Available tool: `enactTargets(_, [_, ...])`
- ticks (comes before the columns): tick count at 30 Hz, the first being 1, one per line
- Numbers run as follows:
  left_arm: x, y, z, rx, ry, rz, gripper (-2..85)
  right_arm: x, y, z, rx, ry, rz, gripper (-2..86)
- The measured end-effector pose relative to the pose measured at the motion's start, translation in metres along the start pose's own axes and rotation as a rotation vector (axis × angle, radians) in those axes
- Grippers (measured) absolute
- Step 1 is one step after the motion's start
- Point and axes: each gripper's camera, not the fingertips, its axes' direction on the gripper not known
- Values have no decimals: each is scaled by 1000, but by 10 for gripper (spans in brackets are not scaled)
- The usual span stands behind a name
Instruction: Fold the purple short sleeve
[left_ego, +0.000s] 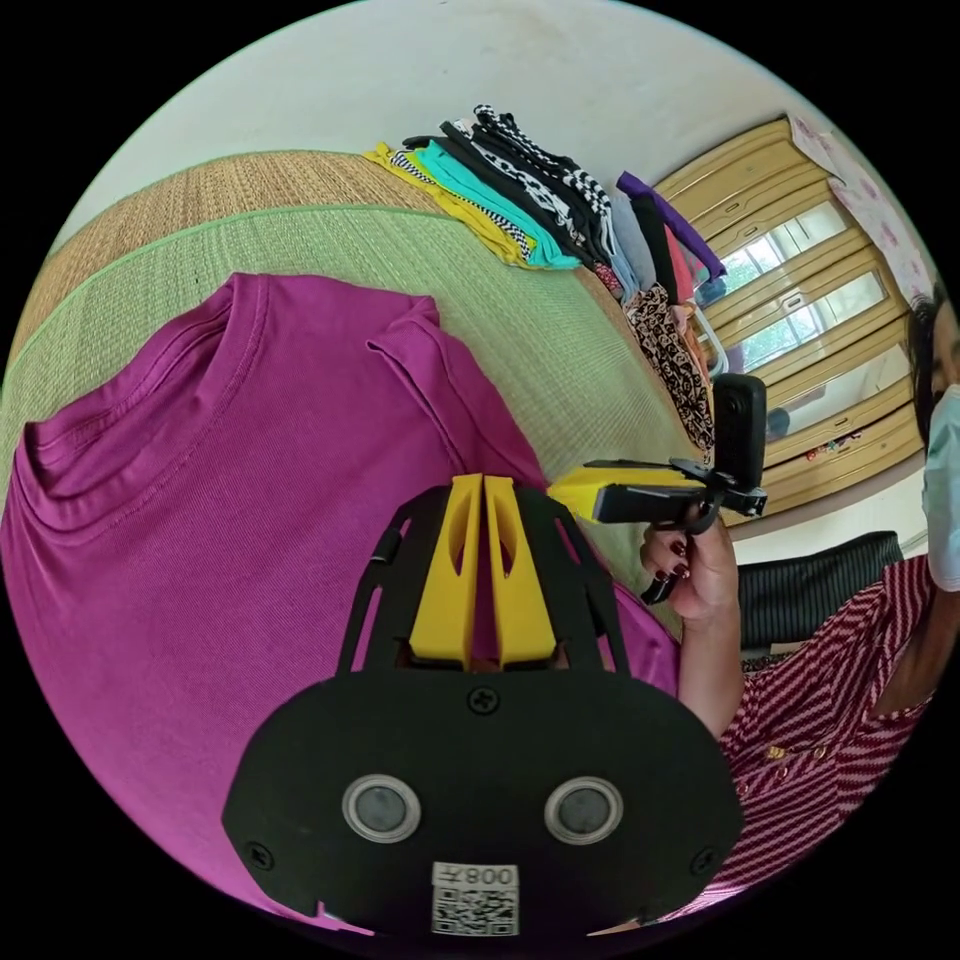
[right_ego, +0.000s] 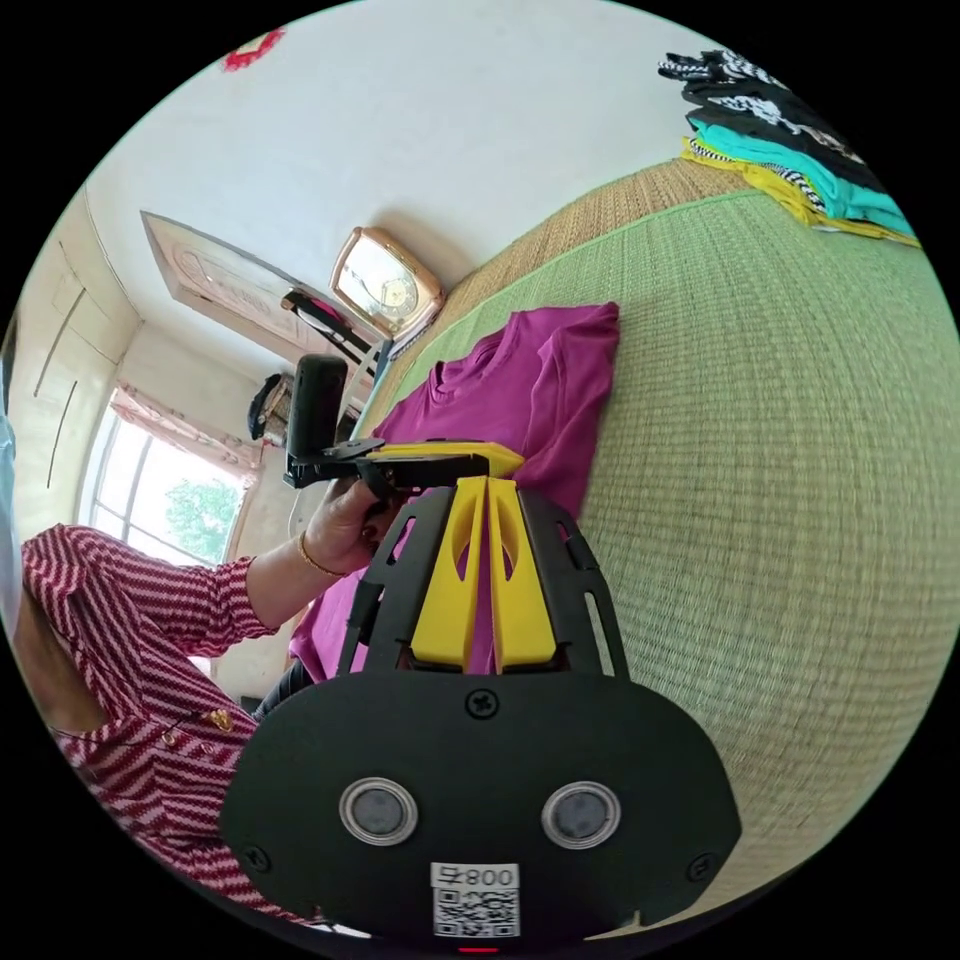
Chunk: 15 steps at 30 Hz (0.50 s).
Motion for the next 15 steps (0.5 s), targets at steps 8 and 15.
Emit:
enactTargets(8, [13, -12, -43, 133, -44, 27, 3, 7, -15, 28, -71, 93, 62, 0])
enactTargets(15, [3, -42, -39, 87, -180, 19, 1, 13, -21, 30, -67, 84, 70, 0])
